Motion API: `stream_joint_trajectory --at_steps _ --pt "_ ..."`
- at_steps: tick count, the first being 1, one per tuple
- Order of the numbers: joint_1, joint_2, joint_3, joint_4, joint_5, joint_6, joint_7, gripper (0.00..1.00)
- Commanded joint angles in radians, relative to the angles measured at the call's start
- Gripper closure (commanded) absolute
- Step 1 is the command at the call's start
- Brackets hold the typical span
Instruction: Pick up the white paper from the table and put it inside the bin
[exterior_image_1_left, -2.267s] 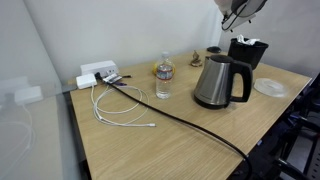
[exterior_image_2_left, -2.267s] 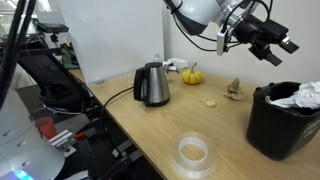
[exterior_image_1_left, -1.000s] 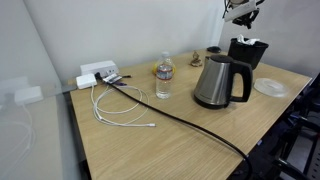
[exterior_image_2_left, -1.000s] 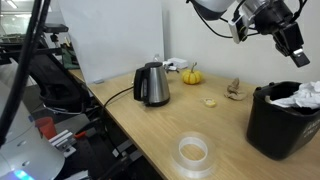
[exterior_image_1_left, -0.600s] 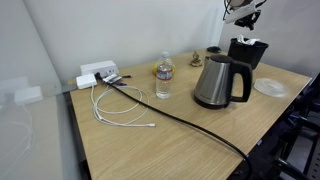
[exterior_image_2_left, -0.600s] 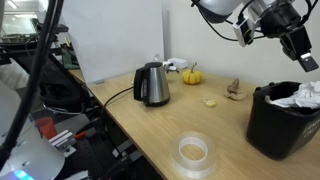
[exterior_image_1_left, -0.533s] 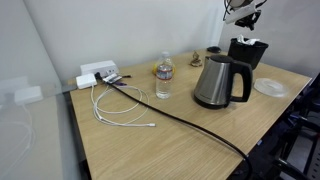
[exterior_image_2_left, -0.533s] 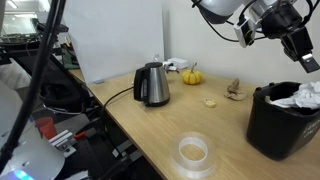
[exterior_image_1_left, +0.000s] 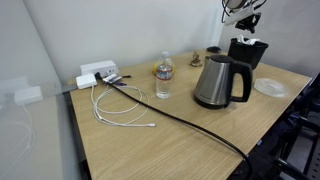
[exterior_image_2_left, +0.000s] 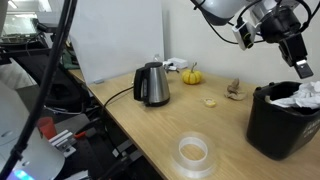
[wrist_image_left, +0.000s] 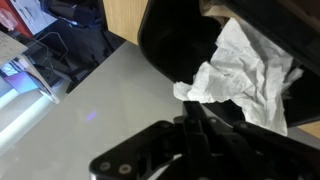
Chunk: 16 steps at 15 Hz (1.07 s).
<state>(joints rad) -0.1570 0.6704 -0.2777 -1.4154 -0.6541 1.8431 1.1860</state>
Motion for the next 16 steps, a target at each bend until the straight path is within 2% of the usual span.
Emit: stream_joint_trajectory --at_steps 1,4,7,8,16 --pt "-0.019 0.025 0.004 0.05 0.089 -0.026 -0.04 1.0" --pt "-0.02 0.032 -0.006 0.061 0.159 -0.014 -0.043 1.0" --pt "-0.002 0.044 -0.038 0.052 0.111 0.04 -0.035 1.0" --pt "0.003 0.03 -0.035 0.041 0.132 0.013 -0.023 0.99" --pt "0.006 0.038 -0.045 0.043 0.127 0.035 -0.022 0.99"
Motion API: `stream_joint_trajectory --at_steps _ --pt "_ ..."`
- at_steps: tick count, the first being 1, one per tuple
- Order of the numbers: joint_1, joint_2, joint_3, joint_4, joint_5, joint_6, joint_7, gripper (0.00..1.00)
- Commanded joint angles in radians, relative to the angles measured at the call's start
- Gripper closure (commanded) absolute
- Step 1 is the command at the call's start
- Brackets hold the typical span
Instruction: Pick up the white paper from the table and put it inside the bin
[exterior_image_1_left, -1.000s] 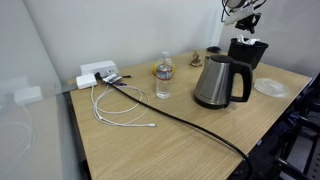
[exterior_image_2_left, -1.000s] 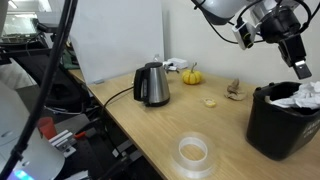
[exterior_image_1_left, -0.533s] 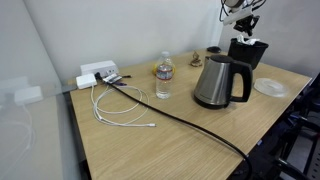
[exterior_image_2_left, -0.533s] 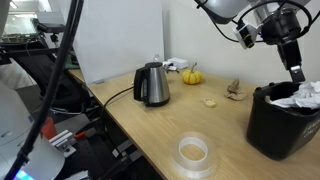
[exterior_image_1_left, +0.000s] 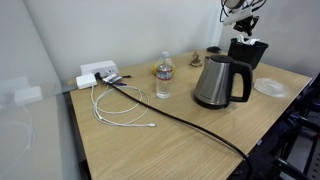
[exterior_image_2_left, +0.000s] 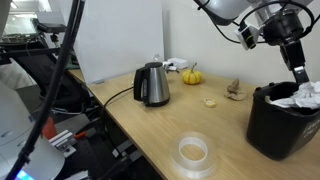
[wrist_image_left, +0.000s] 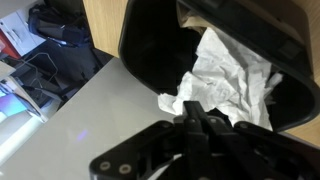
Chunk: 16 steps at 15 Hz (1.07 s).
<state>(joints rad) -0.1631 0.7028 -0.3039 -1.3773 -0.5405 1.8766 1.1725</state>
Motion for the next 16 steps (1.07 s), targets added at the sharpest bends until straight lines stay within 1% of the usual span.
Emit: stream_joint_trajectory --at_steps 1,5,7,9,11,13,16 --pt "-0.001 0.022 -0.012 0.03 0.042 -0.037 -0.022 1.0" --pt "-0.058 0.084 0.011 0.144 0.228 -0.235 -0.056 1.0" --pt "-0.096 0.136 0.016 0.225 0.322 -0.303 -0.052 1.0" --pt "-0.141 0.189 0.027 0.314 0.424 -0.338 -0.044 1.0" --pt "-0.177 0.229 0.035 0.391 0.508 -0.348 -0.032 1.0" --pt "-0.205 0.26 0.041 0.461 0.567 -0.346 -0.021 1.0" --pt "-0.239 0.287 0.045 0.55 0.624 -0.336 -0.002 1.0"
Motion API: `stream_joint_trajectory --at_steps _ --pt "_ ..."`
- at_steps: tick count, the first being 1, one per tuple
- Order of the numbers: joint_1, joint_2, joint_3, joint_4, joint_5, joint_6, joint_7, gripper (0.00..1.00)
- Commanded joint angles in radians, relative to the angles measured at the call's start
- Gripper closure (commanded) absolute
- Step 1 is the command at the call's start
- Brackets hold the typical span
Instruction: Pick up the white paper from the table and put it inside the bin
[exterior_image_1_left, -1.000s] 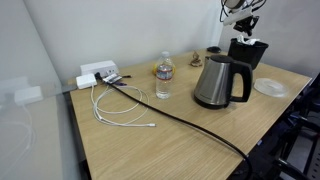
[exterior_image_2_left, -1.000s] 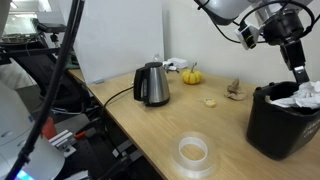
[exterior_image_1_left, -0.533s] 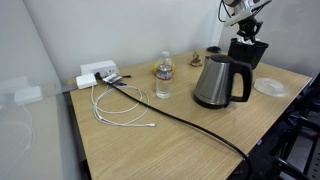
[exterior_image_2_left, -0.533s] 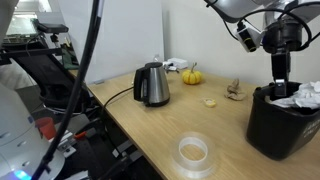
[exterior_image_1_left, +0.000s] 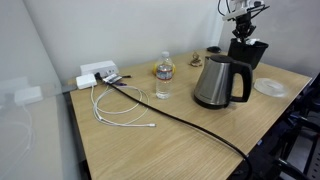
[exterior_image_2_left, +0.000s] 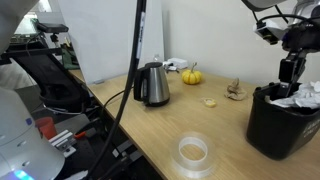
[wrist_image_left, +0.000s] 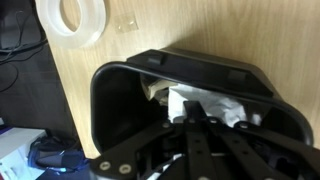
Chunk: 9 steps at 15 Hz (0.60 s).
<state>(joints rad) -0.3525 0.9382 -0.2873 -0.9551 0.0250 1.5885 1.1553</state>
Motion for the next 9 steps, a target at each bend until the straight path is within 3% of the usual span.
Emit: stream_joint_trajectory --at_steps 1,9 --pt "-0.059 0.063 0.03 0.157 0.068 -0.042 0.019 1.0" --pt "-0.085 0.241 0.033 0.32 0.063 0.018 0.155 1.0"
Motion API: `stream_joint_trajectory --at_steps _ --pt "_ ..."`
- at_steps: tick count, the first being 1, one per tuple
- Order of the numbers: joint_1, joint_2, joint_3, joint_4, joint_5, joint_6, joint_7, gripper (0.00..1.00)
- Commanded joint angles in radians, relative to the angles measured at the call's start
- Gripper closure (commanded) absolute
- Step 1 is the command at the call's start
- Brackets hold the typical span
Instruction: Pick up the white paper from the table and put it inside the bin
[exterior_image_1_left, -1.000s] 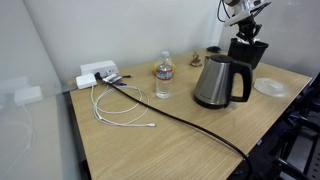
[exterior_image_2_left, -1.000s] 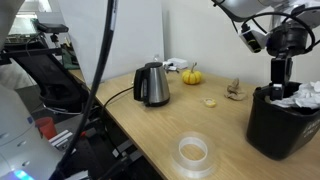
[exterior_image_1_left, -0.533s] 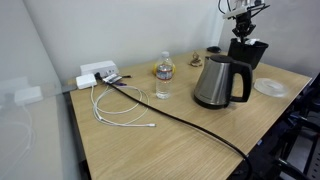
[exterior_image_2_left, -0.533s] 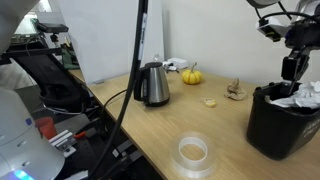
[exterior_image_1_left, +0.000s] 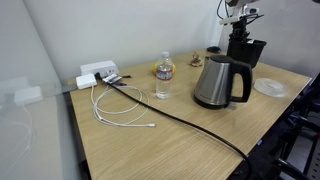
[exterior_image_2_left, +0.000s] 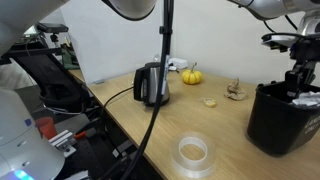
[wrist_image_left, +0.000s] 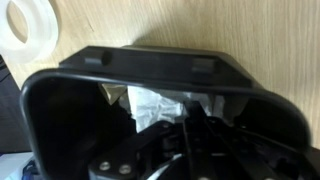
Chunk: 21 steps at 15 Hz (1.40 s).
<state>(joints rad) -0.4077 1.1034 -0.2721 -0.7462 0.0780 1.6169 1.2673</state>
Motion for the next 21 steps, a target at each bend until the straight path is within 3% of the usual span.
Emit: stream_joint_trajectory --at_steps 1,14,21 --pt "-0.032 0.092 0.017 0.128 0.006 -0.008 0.057 1.0" --pt "-0.056 0.11 0.039 0.172 0.064 0.018 0.103 1.0" --pt "-0.064 0.123 0.051 0.179 0.107 0.134 0.137 1.0"
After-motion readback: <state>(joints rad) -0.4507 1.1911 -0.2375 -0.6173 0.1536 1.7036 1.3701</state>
